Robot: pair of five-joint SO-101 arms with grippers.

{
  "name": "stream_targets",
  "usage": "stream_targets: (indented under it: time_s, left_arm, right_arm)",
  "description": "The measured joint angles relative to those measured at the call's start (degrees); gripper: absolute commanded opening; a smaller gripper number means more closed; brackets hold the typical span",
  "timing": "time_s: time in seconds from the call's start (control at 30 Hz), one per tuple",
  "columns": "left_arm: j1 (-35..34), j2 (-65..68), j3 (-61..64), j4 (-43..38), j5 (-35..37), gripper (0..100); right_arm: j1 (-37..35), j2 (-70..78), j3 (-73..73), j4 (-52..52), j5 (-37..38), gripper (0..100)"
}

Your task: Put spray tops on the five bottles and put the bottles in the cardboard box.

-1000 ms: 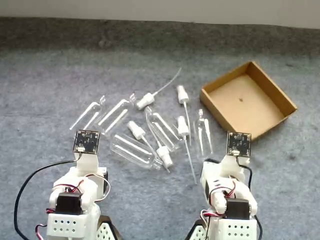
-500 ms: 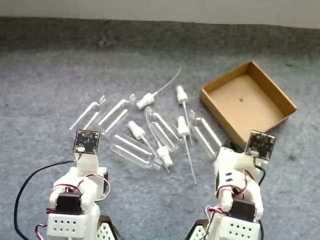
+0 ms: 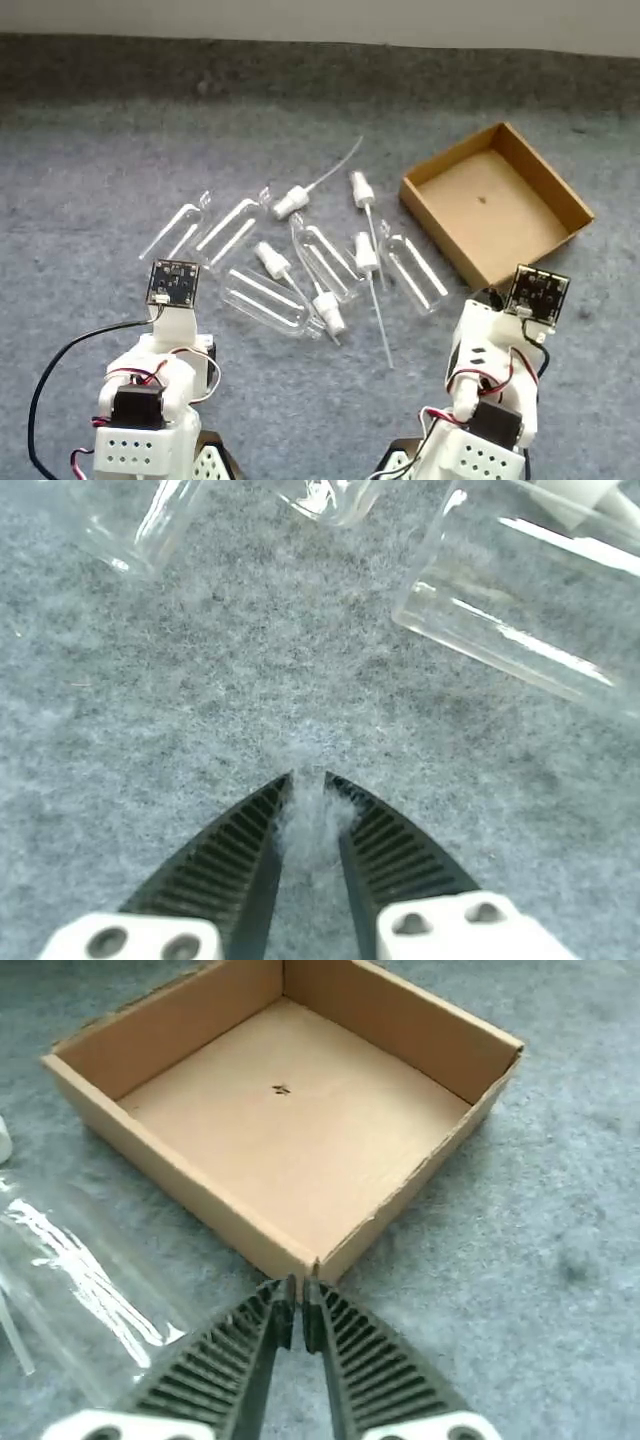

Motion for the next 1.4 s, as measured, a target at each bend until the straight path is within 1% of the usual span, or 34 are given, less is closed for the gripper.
stream_targets:
  time_s: [0.07,0.13,0.23,0.33,0.43,0.6,0.7,0.8,0.93,1.03,1.13,1.3,1.4]
  left_arm:
    - [0.0,0.0,0.0,0.0,0.0,1]
    - [0.0,0.0,0.0,0.0,0.0,1]
    - [0.0,0.0,0.0,0.0,0.0,1]
    - [0.0,0.0,0.0,0.0,0.0,1]
    - [0.0,0.0,0.0,0.0,0.0,1]
    - [0.0,0.0,0.0,0.0,0.0,1]
    - [0.0,0.0,0.0,0.0,0.0,1]
    - [0.0,0.0,0.0,0.0,0.0,1]
    - [0.0,0.0,0.0,0.0,0.0,1]
    - [0.0,0.0,0.0,0.0,0.0,1]
    - [0.0,0.0,0.0,0.0,0.0,1]
    - [0.0,0.0,0.0,0.0,0.0,1]
    - [0.0,0.0,0.0,0.0,0.0,1]
  right_arm:
    - [2.2,0.0,0.0,0.0,1.85,0.6]
    - [4.31,0.0,0.0,0.0,6.42,0.6]
    - [4.75,0.0,0.0,0.0,13.71,0.6]
    - [5.36,0.0,0.0,0.26,18.02,0.6]
    - [5.19,0.09,-2.64,5.36,21.98,0.6]
    - [5.27,-0.18,-15.74,16.7,24.53,0.7]
    - [5.27,1.23,-23.3,20.75,24.88,0.7]
    - [5.27,7.82,-29.89,22.77,24.88,0.7]
    - [5.19,22.77,-38.95,23.74,24.88,0.7]
    - [1.32,35.43,-45.89,26.46,24.88,0.7]
    - [-5.71,47.47,-52.92,30.07,24.88,0.7]
    - [-15.47,65.14,-62.77,31.12,24.88,1.1]
    - [-19.69,74.73,-67.6,31.38,24.88,7.2]
